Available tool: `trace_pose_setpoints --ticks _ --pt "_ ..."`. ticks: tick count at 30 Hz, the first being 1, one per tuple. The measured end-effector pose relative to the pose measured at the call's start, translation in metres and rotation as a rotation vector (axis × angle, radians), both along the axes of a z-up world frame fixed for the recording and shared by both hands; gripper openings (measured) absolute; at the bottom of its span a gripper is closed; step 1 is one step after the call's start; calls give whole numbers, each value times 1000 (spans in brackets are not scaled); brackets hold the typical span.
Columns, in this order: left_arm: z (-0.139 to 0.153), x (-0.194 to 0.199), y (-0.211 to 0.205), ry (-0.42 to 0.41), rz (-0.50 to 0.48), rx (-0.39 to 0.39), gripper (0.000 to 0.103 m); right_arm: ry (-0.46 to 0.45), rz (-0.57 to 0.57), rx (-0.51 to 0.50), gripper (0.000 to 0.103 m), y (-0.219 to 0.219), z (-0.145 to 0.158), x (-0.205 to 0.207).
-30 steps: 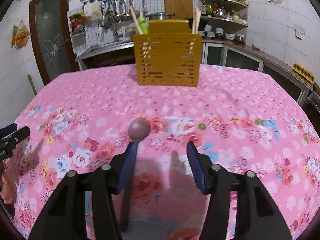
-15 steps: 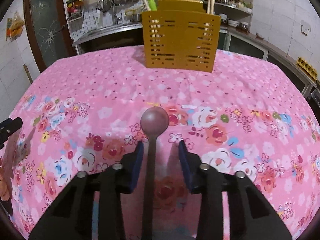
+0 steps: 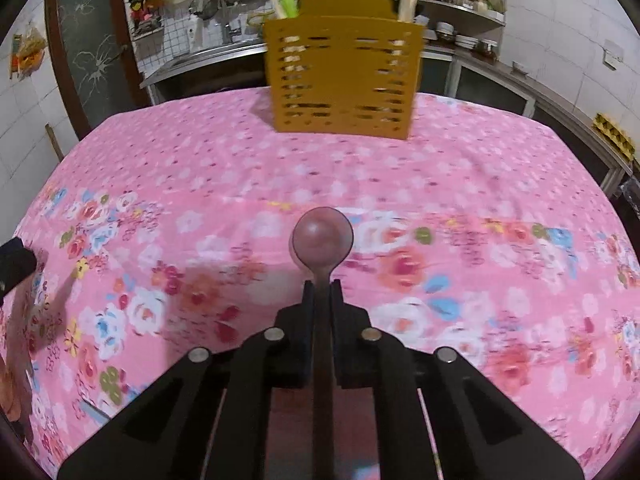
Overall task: Organize utensils
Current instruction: 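Close the right tool on the metal spoon's handle, then lower the left tool to the light blue spoon and close on its handle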
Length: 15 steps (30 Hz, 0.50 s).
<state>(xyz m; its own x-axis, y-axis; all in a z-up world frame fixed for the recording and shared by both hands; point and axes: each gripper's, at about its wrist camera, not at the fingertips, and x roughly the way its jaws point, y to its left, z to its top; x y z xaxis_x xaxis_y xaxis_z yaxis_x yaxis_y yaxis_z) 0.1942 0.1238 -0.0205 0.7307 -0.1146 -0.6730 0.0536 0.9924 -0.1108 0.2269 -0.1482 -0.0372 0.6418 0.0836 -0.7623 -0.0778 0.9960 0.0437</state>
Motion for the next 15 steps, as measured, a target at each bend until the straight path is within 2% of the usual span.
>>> trace_pose_setpoints --ticks 5,15 --pt "-5 -7 -36 11 -111 0 98 -9 -53 -5 8 -39 5 -6" --pt "-12 -19 -71 32 -225 -18 98 6 -160 12 8 -112 -3 -25"
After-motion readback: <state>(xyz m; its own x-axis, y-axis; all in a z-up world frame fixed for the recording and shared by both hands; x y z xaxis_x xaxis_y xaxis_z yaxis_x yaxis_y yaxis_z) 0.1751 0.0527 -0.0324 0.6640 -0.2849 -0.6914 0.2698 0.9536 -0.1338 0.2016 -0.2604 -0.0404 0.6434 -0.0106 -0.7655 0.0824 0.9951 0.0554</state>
